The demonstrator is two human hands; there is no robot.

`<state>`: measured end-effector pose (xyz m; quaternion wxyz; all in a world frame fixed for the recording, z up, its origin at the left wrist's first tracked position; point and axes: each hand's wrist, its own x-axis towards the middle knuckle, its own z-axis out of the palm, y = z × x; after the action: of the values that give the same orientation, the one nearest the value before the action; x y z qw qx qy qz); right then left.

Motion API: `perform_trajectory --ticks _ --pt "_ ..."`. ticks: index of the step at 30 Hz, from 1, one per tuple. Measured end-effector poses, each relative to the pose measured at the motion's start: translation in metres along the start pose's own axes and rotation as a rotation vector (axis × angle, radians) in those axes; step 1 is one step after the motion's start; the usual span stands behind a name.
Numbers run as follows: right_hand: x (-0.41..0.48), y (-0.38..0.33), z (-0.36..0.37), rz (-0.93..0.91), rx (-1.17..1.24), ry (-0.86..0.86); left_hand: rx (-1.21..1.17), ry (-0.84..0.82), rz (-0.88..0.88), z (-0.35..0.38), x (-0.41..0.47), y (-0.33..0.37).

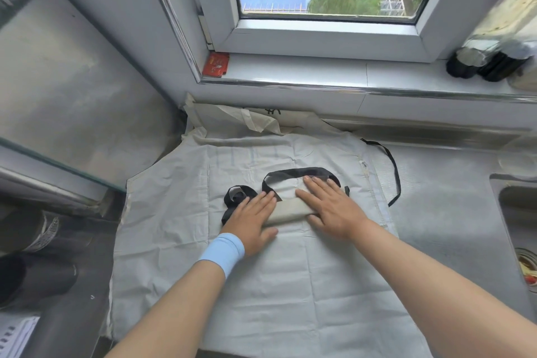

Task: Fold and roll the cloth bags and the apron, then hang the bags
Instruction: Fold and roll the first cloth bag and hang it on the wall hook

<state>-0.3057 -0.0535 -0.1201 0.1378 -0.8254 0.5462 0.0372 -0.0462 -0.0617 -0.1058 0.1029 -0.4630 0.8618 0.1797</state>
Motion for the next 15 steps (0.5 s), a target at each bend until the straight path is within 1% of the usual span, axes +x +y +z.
perform_trajectory --ticks 2,4,6,8,10,12,15 --pt "0.0 0.0 -0.006 -0.015 -0.03 -0.026 0.0 0.039 -0.043 -0.003 0.003 0.005" --pt "0.002 -0.004 -0.014 -0.028 -0.112 -0.043 0.056 0.068 -0.082 -0.01 0.007 0.01" --pt "0.004 -0.011 -0.025 -0.039 -0.234 -0.019 0.123 0.054 -0.1 -0.019 0.013 0.017" --pt "0.003 -0.018 -0.036 -0.045 -0.291 -0.018 0.118 0.022 -0.134 -0.03 0.015 0.022" --pt "0.0 -0.024 -0.047 -0.017 -0.24 -0.048 0.086 -0.006 -0.161 -0.042 0.014 0.027" --pt "-0.003 -0.028 -0.062 0.06 -0.086 -0.103 0.048 -0.036 -0.162 -0.055 0.009 0.027" --pt "-0.007 -0.029 -0.094 0.102 0.091 -0.218 -0.148 -0.118 -0.157 -0.079 -0.001 0.032"
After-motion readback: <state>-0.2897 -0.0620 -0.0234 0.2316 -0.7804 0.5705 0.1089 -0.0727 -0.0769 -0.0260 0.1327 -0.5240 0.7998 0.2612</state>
